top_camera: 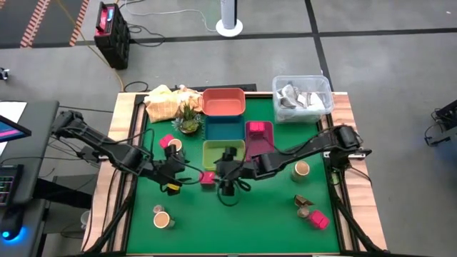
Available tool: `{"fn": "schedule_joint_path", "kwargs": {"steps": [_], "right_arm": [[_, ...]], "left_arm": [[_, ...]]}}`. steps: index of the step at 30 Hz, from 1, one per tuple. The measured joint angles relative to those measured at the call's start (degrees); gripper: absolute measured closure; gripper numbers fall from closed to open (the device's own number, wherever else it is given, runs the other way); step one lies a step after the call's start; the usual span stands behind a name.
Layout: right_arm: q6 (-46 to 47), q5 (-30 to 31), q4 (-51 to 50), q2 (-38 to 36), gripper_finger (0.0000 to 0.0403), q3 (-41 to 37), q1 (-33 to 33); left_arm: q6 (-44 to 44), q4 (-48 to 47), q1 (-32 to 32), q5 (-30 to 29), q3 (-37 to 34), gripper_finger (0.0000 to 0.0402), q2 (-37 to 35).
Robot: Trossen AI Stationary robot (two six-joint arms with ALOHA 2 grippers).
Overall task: Sort spices by type
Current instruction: Put the middle left red seasoning can into the red bin
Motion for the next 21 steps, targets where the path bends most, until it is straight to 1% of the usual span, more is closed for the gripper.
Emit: {"fn": "schedule_joint_path", "kwargs": {"steps": [1, 6, 9, 13, 21], "right_arm": [[-0.3, -0.3, -0.4, 1.5, 0.0058, 1.4, 0.0], [-1.6, -5.6, -0.5, 7.7, 0.0028, 8.3, -0.4], [-3.5, -5.9, -1.7, 10.9, 0.0018, 11.2, -0.4], [-4.8, -5.8, -3.4, 13.5, 0.0019, 13.3, -0.8], [-4.3, -5.6, -4.8, 13.6, 0.0035, 13.2, -1.9]], "left_arm": [[-0.1, -0.2, -0.2, 0.0, 0.0, 0.0101, -0.1], [-0.4, -0.2, -1.2, 0.0, 0.0, 0.0101, 0.0], [-0.6, -0.9, -1.3, 0.0, 0.0, 0.0101, 0.0], [-0.9, -1.9, -1.3, 0.0, -0.1, 0.0101, 0.0], [-0.9, -2.6, -1.3, 0.0, -0.1, 0.0101, 0.0]]}}
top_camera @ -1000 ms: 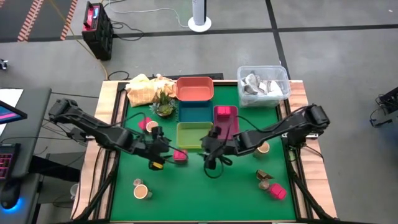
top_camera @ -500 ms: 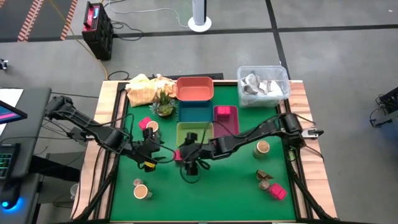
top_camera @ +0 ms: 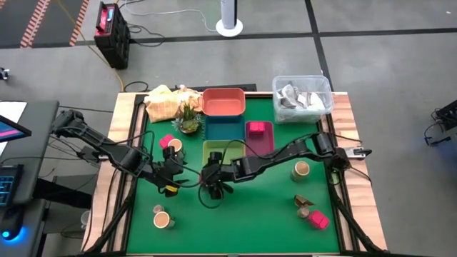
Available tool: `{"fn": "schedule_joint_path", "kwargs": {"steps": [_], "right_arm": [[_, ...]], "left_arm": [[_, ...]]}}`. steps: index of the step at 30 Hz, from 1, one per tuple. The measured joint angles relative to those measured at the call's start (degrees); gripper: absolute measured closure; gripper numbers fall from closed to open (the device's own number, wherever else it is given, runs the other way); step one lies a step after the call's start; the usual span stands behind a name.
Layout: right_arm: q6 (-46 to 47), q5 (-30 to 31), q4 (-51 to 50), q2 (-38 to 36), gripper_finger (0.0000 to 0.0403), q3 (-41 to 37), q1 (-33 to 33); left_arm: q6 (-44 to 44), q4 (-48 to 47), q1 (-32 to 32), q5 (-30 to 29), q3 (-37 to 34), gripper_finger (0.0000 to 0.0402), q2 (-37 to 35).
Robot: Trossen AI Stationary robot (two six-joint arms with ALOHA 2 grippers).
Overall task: Sort spices by type
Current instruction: Put the middle left red seasoning can into the red bin
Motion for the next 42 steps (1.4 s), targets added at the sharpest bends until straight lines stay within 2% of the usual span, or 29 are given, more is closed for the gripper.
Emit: {"fn": "schedule_joint_path", "kwargs": {"steps": [9, 17, 23, 28, 35, 38, 42], "right_arm": [[1.6, -0.7, -1.9, 0.9, 0.0074, -0.1, 0.0], [1.1, -0.7, -4.0, 0.9, 0.0166, -0.1, 0.1], [0.6, -0.7, -6.7, -0.9, 0.0165, 0.0, 0.5], [1.4, -0.4, -17.6, -5.6, 0.0165, 1.7, 1.1], [5.1, 9.0, -34.6, -15.6, 0.0165, 1.5, 2.9], [5.7, 12.6, -36.8, -20.6, 0.0165, -2.2, 2.9], [7.5, 13.5, -35.1, -27.5, 0.0165, -10.7, 0.8]], "left_arm": [[0.2, -0.1, 0.0, 0.0, 0.0, 0.0101, 0.0], [0.3, -0.1, 0.0, 0.0, 0.0, 0.0101, 0.0], [0.2, -0.1, 0.0, 0.0, 0.0, 0.0101, 0.0], [0.1, -0.1, 0.0, 0.1, 0.0, 0.0101, 0.0], [0.3, 0.0, 0.0, 0.1, 0.0, 0.0101, 0.0], [0.4, 0.0, 0.0, 0.1, 0.0, 0.0101, 0.0], [0.4, 0.3, 0.0, 0.1, 0.0, 0.0101, 0.0]]}}
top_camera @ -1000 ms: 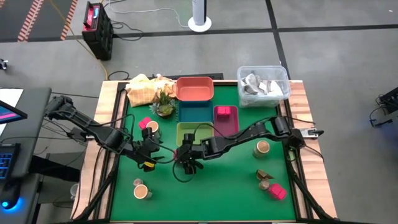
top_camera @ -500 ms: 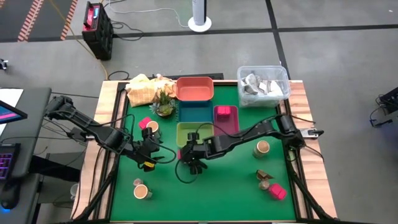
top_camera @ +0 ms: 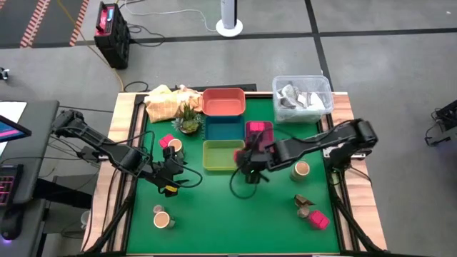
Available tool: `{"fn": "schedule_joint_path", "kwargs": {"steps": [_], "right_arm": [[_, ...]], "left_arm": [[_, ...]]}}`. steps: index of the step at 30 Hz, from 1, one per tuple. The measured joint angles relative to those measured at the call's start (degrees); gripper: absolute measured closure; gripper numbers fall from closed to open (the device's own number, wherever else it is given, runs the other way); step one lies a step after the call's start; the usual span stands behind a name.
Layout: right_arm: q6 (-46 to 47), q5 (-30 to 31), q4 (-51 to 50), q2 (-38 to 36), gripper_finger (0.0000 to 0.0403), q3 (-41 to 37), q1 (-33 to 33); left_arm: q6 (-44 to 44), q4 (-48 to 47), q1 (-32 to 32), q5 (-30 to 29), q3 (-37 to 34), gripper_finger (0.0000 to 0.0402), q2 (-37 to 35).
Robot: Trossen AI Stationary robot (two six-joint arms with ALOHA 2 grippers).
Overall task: Sort spices by type
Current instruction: Put the middle left red seasoning can into the red bin
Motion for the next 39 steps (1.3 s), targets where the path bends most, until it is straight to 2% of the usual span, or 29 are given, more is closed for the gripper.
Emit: {"fn": "schedule_joint_path", "kwargs": {"steps": [4, 8, 17, 23, 39], "right_arm": [[0.5, 0.4, 5.6, -6.5, 0.0165, -9.6, -3.7], [-2.9, 0.5, 12.3, -10.9, 0.0164, -17.8, -7.3], [-9.1, -0.7, 24.6, -13.2, 0.0162, -30.8, -14.1], [-9.7, -6.8, 28.5, -12.9, 0.0152, -34.1, -17.5], [-9.4, -7.7, 27.8, -12.9, 0.0133, -34.2, -19.0]], "left_arm": [[0.2, 0.1, 0.0, 0.0, 0.0, 0.0101, 0.0], [0.1, 0.1, 0.0, 0.0, 0.0, 0.0101, 0.0], [-0.1, 0.2, 0.1, 0.0, 0.0, 0.0101, 0.0], [-0.2, 0.1, 0.3, 0.0, 0.0, 0.0101, 0.0], [-0.2, 0.1, 0.3, 0.0, 0.0, 0.0101, 0.0]]}}
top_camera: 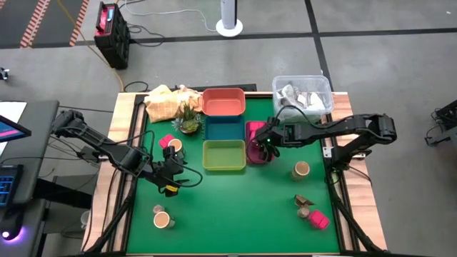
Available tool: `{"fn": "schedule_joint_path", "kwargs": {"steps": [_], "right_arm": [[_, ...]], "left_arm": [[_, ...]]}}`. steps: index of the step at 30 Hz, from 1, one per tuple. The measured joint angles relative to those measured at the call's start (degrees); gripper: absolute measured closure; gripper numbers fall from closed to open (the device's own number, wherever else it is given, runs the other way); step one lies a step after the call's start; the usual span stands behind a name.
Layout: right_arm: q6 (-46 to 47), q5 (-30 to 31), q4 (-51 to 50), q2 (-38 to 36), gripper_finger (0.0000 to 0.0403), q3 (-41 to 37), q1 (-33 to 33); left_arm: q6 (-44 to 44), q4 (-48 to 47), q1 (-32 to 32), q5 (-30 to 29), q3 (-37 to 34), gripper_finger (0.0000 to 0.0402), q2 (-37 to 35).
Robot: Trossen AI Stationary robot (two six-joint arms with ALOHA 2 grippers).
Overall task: Sort spices by type
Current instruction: Put the middle left red seasoning can into the red bin, then put the bottom red seasoning can into the red bin
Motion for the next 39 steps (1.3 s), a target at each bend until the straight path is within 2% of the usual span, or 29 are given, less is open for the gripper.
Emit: {"fn": "schedule_joint_path", "kwargs": {"steps": [13, 20, 24, 29, 31, 39], "right_arm": [[-0.3, -0.1, -0.9, 0.0, 0.0132, 0.0, -0.1], [-1.1, -4.8, -1.2, 0.0, 0.0129, 0.0, -1.2], [-3.4, -5.0, -1.2, 0.0, 0.0099, 0.0, -1.6], [-4.3, -5.1, -3.5, 0.0, 0.0026, 1.4, -3.0], [-4.4, -5.1, -6.2, 0.0, 0.0009, 3.0, -3.1], [-1.4, -5.1, -19.7, -0.1, 0.0025, 12.4, -0.4]], "left_arm": [[0.0, 0.0, 0.0, 0.0, 0.0, 0.0101, 0.0], [0.0, 0.0, 0.0, 0.0, 0.0, 0.0101, 0.0], [0.2, 0.0, 0.0, 0.0, 0.0, 0.0101, 0.0], [1.0, 0.0, 0.0, 0.1, 0.0, 0.0101, 0.0], [1.5, 0.0, 0.0, 0.1, 0.0, 0.0101, 0.0], [4.5, 0.0, 0.5, -0.2, 0.0, 0.0101, 0.0]]}}
